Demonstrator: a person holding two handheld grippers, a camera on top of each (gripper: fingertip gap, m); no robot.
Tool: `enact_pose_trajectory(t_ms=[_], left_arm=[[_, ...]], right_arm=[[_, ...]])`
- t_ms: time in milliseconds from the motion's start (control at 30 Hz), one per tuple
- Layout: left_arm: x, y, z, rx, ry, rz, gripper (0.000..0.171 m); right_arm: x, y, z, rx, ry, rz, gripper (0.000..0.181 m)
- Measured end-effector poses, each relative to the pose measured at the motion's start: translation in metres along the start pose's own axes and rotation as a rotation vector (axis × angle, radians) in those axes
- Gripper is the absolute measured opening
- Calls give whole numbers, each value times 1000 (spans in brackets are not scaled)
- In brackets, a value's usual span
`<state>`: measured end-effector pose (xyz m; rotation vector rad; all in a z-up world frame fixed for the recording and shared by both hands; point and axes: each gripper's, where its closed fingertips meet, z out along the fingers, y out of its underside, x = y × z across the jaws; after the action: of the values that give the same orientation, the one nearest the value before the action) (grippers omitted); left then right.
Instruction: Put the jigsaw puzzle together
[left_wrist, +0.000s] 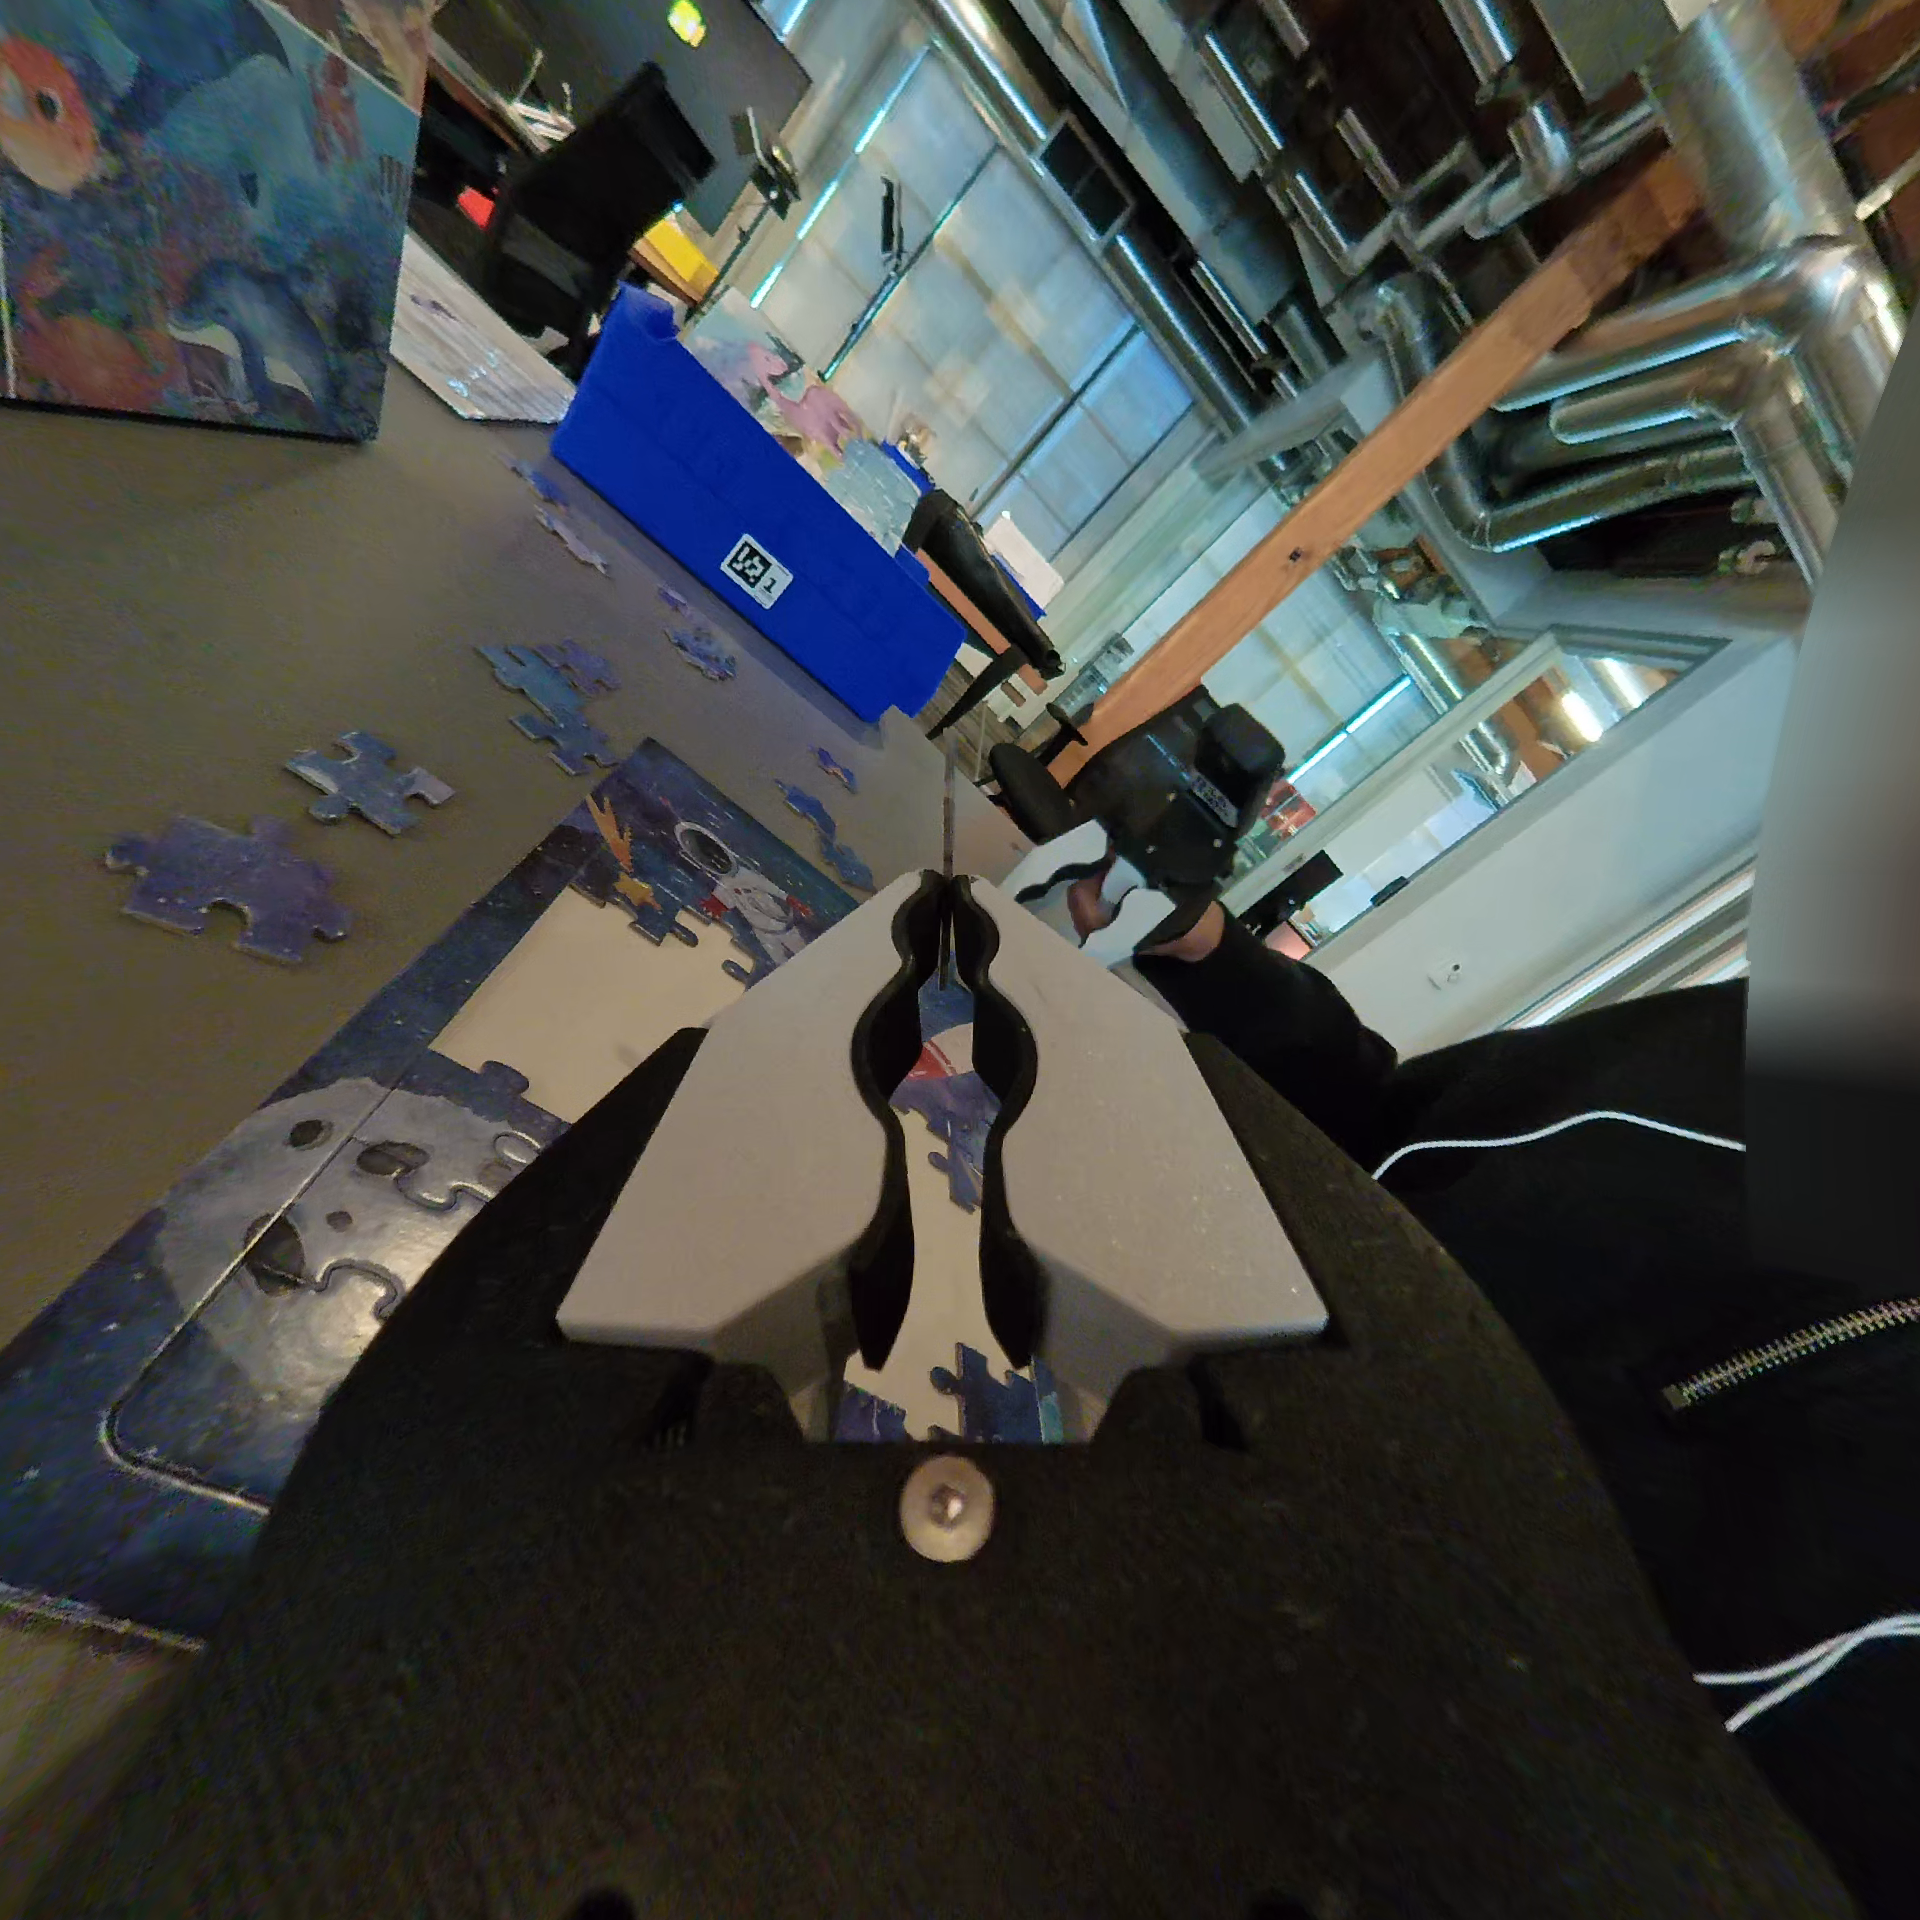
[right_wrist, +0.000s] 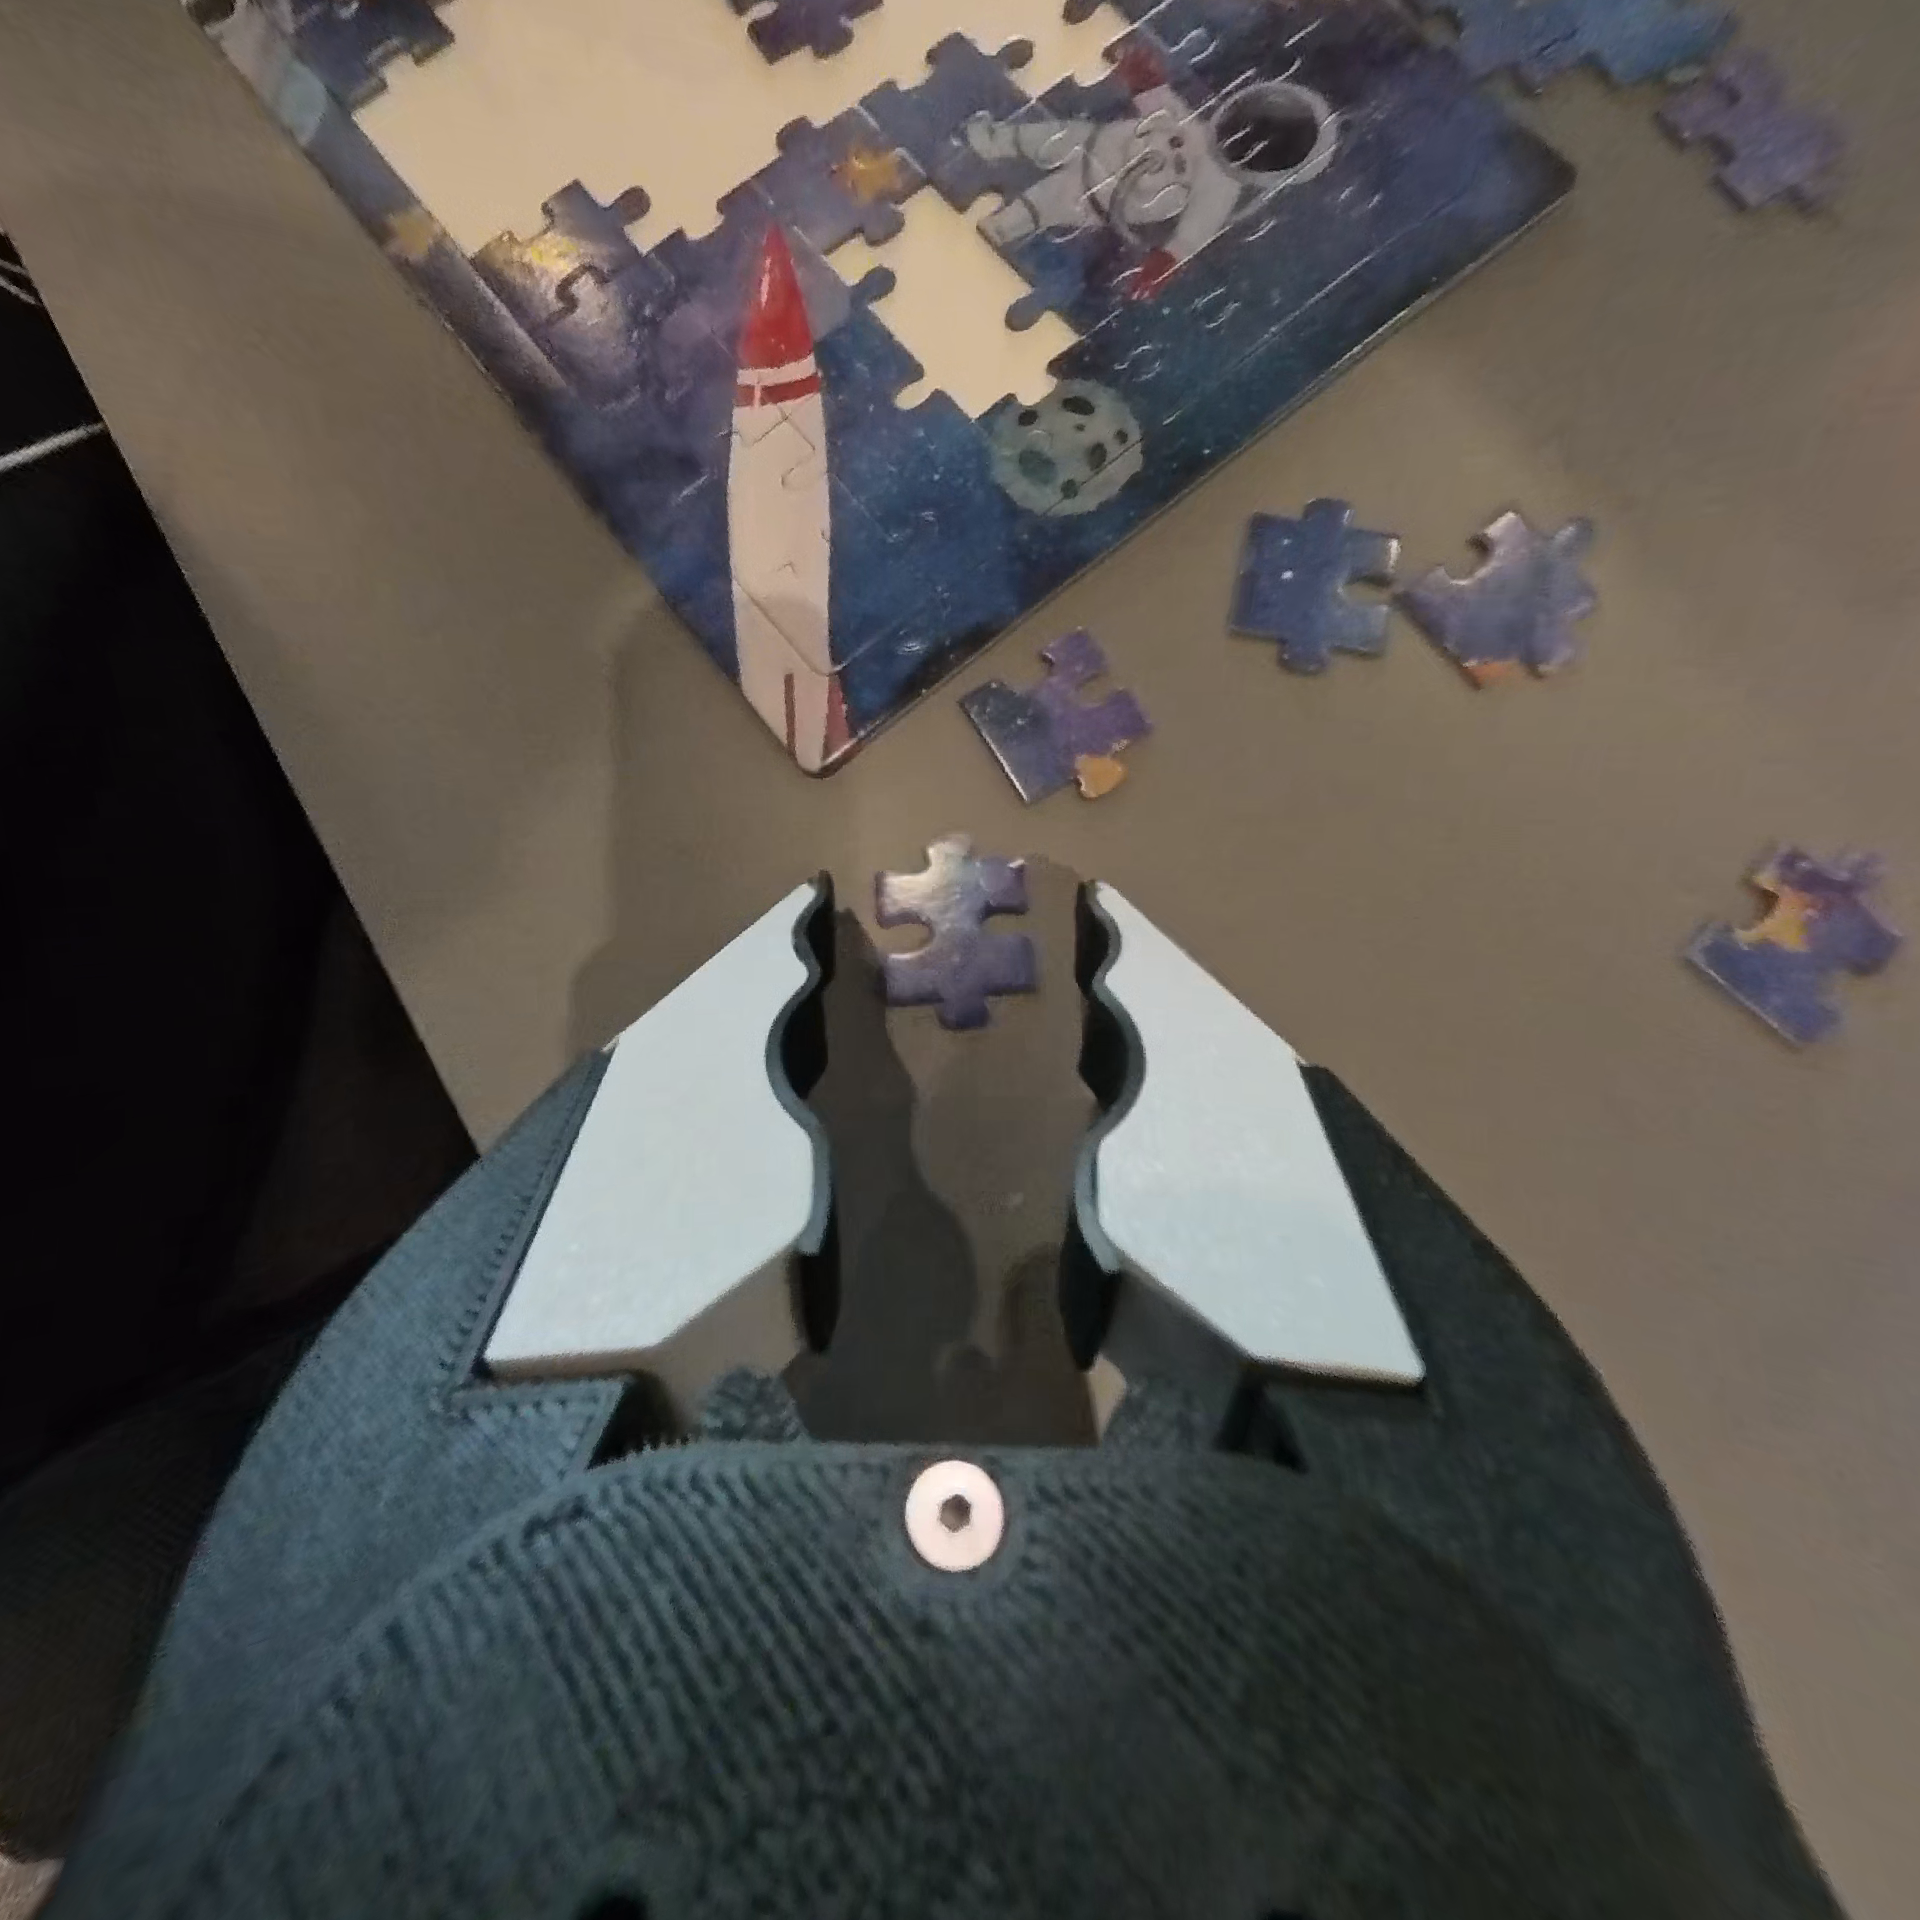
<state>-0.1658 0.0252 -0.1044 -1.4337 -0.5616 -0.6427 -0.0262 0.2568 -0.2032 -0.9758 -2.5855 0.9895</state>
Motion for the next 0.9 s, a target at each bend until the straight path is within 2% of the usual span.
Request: enact_pose_trajectory(t_ms=[267,333,400,900], left_arm=[[1,1,1,-5,8,-8,0],[1,2,1,-8,7,-6,0],[1,1,1,-7,7,-5,0],[0,4,2,-17,8,-12,0]], right_arm=[[-4,1,11,-44,-6,-73,38],[-7,1,11,-40,-15,-80,32],[-9,1,11,-33,-19,-88,19],[-14,3,7,-14,-20,-71,18]])
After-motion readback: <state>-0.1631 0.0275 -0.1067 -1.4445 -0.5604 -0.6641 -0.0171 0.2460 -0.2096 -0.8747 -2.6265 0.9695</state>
